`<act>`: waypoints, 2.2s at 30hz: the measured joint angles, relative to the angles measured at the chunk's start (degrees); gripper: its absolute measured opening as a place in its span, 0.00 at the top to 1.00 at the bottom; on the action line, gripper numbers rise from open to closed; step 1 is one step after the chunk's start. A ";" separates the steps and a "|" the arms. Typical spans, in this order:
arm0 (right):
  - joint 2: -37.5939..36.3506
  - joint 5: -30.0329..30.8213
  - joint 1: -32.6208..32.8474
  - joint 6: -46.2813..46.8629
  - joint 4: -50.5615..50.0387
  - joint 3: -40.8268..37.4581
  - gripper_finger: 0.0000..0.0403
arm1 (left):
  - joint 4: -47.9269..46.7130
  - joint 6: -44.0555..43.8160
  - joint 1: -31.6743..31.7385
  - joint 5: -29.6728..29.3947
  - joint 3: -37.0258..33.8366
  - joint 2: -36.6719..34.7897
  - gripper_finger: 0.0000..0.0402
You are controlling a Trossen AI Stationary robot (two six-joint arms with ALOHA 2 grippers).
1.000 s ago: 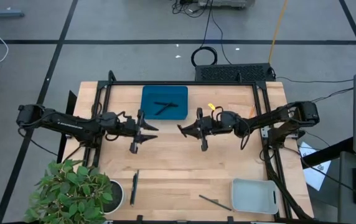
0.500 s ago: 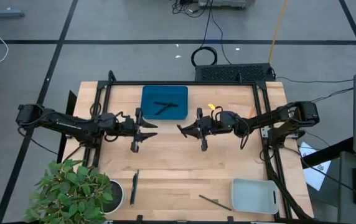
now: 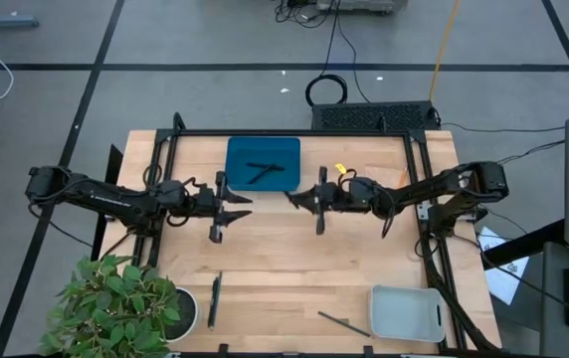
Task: Sort pens & pencils
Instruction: Put the right black pen into the blue bin
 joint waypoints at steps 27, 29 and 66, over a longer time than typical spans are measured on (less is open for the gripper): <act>13.71 3.00 -14.65 5.33 -14.24 16.22 0.98 | -0.22 0.00 0.00 -0.02 0.00 0.00 0.67; 11.79 -0.20 -15.01 5.34 -13.89 16.15 0.98 | -0.22 0.00 0.00 0.00 0.00 0.00 0.67; 18.84 -1.23 -17.76 14.41 -11.25 16.17 0.70 | -0.14 0.66 0.11 -1.55 0.00 0.00 0.67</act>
